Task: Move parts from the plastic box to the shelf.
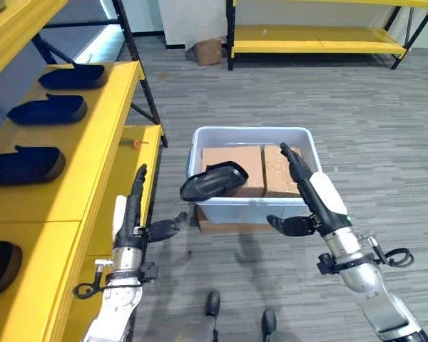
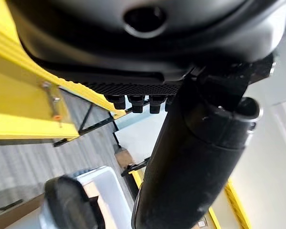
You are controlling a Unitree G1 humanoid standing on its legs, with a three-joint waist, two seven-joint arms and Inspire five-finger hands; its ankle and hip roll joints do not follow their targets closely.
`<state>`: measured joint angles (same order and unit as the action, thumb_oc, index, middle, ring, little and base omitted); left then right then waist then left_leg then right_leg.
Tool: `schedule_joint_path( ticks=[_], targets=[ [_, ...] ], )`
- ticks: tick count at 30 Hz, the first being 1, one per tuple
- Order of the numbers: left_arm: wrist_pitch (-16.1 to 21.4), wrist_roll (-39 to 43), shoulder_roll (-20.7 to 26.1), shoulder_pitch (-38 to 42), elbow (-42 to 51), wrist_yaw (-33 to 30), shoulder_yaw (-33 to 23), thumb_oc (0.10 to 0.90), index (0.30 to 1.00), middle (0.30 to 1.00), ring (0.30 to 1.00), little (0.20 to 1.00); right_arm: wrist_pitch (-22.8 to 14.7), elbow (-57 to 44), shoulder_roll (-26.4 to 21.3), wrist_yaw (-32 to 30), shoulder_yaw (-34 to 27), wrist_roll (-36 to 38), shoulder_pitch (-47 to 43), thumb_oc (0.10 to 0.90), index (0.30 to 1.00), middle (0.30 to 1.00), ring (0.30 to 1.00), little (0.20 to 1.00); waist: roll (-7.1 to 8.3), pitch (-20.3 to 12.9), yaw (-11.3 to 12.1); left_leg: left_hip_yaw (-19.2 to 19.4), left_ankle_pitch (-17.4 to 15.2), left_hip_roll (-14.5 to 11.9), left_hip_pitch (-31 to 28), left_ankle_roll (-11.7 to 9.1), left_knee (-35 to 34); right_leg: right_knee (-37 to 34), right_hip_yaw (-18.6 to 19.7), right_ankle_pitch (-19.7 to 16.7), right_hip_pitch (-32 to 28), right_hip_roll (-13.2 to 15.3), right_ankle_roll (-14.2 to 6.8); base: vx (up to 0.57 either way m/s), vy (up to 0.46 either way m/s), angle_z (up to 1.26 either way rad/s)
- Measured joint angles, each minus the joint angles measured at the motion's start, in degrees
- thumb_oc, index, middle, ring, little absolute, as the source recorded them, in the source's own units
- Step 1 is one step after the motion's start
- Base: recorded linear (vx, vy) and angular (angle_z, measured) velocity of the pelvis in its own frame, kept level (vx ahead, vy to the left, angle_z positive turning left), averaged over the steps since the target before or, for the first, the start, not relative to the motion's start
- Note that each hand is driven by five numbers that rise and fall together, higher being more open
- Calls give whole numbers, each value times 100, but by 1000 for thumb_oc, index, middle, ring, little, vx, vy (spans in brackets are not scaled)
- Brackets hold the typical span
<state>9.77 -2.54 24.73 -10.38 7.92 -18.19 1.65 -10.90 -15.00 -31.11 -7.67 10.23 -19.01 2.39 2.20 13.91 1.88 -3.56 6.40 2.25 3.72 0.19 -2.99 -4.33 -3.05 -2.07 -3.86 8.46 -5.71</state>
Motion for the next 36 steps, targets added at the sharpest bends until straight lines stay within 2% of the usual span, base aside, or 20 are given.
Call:
schedule_joint_path(
  ticks=[4, 10, 12, 15, 16, 17, 18, 19, 21, 22, 23, 25, 26, 28, 29, 30, 31, 33, 35, 36],
  targets=[
    [-10, 6, 141, -191, 1, 11, -18, 900, 1000, 1000, 1000, 1000, 6, -1, 156, 45, 4, 1, 12, 900, 1000, 1000, 1000, 1000, 259, -118, 2, 189, 80, -30, -298, 84, -156, -64, 119, -27, -176, -4, -135, 66, 90, -22],
    [-17, 11, 129, -155, 4, 87, 50, 900, 1000, 1000, 1000, 1000, 51, -4, 162, 210, -5, 0, -7, 900, 1000, 1000, 1000, 1000, 299, -145, -124, 470, -168, -91, -576, 69, -160, -63, 126, 3, -305, -43, -146, 100, 114, -27],
    [-18, 12, 128, -165, 4, 105, 51, 900, 1000, 1000, 1000, 1000, 62, -4, 158, 224, 35, 0, -18, 900, 1000, 1000, 1000, 1000, 312, -152, -113, 496, -221, -89, -568, 25, -162, -62, 130, 39, -273, -37, -130, 116, 158, -18],
    [-17, 18, 129, -174, 3, 115, 53, 900, 1000, 1000, 1000, 1000, 110, -3, 156, 235, 255, -1, -123, 900, 1000, 1000, 1000, 1000, 386, -231, -4, 497, -253, -64, -453, 85, -157, 10, 147, 68, -124, -49, -132, 49, 176, -2],
    [-15, 18, 129, -166, -15, 113, 53, 900, 1000, 1000, 1000, 1000, 116, 0, 151, 254, 297, -4, -147, 900, 1000, 1000, 1000, 1000, 408, -229, 31, 475, -275, -52, -396, 129, -113, 189, 147, 106, -23, -50, -148, -32, 76, 2],
    [-16, 16, 132, -156, -102, 118, 61, 900, 1000, 1000, 1000, 1000, 129, 28, 124, 303, 383, -7, -229, 900, 1000, 1000, 1000, 1000, 390, -234, 35, 428, -291, -119, -257, 214, 45, 754, 132, 225, 358, -88, -233, -15, 50, 3],
    [-69, 20, 145, -197, -108, 118, 55, 900, 1000, 1000, 1000, 1000, 131, 24, 122, 357, 426, -8, -235, 900, 1000, 1000, 1000, 1000, 403, -231, 51, 426, -245, -150, -240, 160, 67, 986, 115, 240, 468, -108, -252, 11, 67, 2],
    [-94, 16, 164, -197, -140, 122, 60, 900, 1000, 1000, 1000, 1000, 127, 23, 120, 392, 434, -10, -236, 900, 1000, 1000, 1000, 1000, 437, -221, 100, 418, -264, -118, -230, 192, 109, 1201, 112, 277, 557, -101, -302, 106, 52, 23],
    [-113, 10, 284, -153, -293, 144, 95, 900, 1000, 1000, 1000, 1000, 128, 21, 95, 404, 440, -59, -235, 900, 1000, 1000, 1000, 1000, 363, -166, 101, 179, -358, -129, -236, 301, 207, 2234, 103, 474, 1023, 34, -394, 127, -16, 45],
    [-113, 9, 363, -192, -285, 144, 91, 900, 1000, 1000, 1000, 1000, 124, 15, 88, 412, 453, -60, -225, 900, 1000, 1000, 1000, 1000, 364, -162, 100, 150, -404, -99, -278, 298, 184, 2330, 92, 549, 1091, 145, -356, 75, -86, 37],
    [-111, 13, 399, -228, -284, 137, 64, 900, 1000, 1000, 1000, 1000, 103, 10, 88, 417, 453, -68, -232, 900, 1000, 1000, 1000, 1000, 367, -163, 156, 105, -427, -31, -281, 331, 221, 2131, 119, 519, 1133, 354, -359, 81, -96, 42],
    [-114, 37, 402, -242, -295, 113, 26, 900, 1000, 1000, 1000, 1000, 52, 8, 87, 415, 452, -80, -242, 900, 1000, 1000, 1000, 1000, 264, -97, 141, -51, -459, 37, -211, 375, 306, 1543, 286, 258, 1220, 752, -444, 129, -124, 42],
    [-114, 63, 404, -241, -295, 112, 29, 900, 1000, 1000, 1000, 1000, 50, 9, 90, 415, 457, -96, -243, 900, 1000, 1000, 1000, 1000, 192, -51, 130, -132, -461, 41, -187, 373, 315, 1197, 443, 123, 1259, 836, -515, 110, -97, 39],
    [-113, 190, 407, -193, -316, 122, 61, 900, 1000, 1000, 1000, 1000, 55, 10, 96, 415, 469, -118, -210, 900, 1000, 1000, 1000, 1000, 133, 53, 43, -352, -440, 60, -163, 363, 324, 467, 1064, -162, 1249, 936, -656, 122, -126, 54],
    [-113, 210, 412, -179, -317, 125, 58, 900, 1000, 1000, 1000, 1000, 58, 11, 94, 416, 470, -120, -200, 900, 1000, 1000, 1000, 1000, 142, 155, -3, -503, -448, 98, -195, 344, 328, 327, 1083, -302, 1316, 1000, -686, 188, -202, 66],
    [-114, 209, 411, -180, -319, 125, 72, 900, 1000, 1000, 1000, 1000, 60, 8, 97, 415, 462, -121, -139, 900, 1000, 1000, 1000, 1000, 189, 192, -36, -598, -485, 127, -192, 296, 345, 211, 1134, -460, 1372, 976, -703, 175, -215, 65],
    [-113, 204, 409, -182, -313, 131, 101, 900, 1000, 1000, 1000, 1000, 64, 8, 101, 413, 458, -123, -14, 900, 1000, 1000, 1000, 1000, 273, 214, -17, -674, -536, 126, -208, 232, 360, -9, 1031, -628, 1332, 892, -665, 228, -313, 53],
    [-114, 196, 405, -242, -311, 134, 87, 900, 1000, 1000, 1000, 1000, 71, 22, 108, 418, 470, -122, 69, 900, 1000, 1000, 1000, 1000, 492, 248, 18, -790, -549, 156, -391, 85, 260, -63, 615, -788, 1230, 779, -633, 210, -294, 39],
    [-114, 190, 356, -307, -277, 129, 88, 900, 1000, 1000, 1000, 1000, 90, 40, 122, 415, 459, -121, 95, 900, 1000, 1000, 1000, 1000, 663, 190, -18, -939, -621, 163, -520, -59, 167, -72, 402, -844, 1013, 589, -624, 126, -156, 38],
    [-104, 199, 194, -379, -233, 123, 87, 900, 1000, 1000, 1000, 1000, 69, 132, 68, 395, 427, -119, -86, 900, 1000, 1000, 1000, 1000, 564, 191, -5, -946, -682, -47, -487, -203, 180, -49, 363, -912, 1006, 337, -345, 183, -293, 18]
  ],
)
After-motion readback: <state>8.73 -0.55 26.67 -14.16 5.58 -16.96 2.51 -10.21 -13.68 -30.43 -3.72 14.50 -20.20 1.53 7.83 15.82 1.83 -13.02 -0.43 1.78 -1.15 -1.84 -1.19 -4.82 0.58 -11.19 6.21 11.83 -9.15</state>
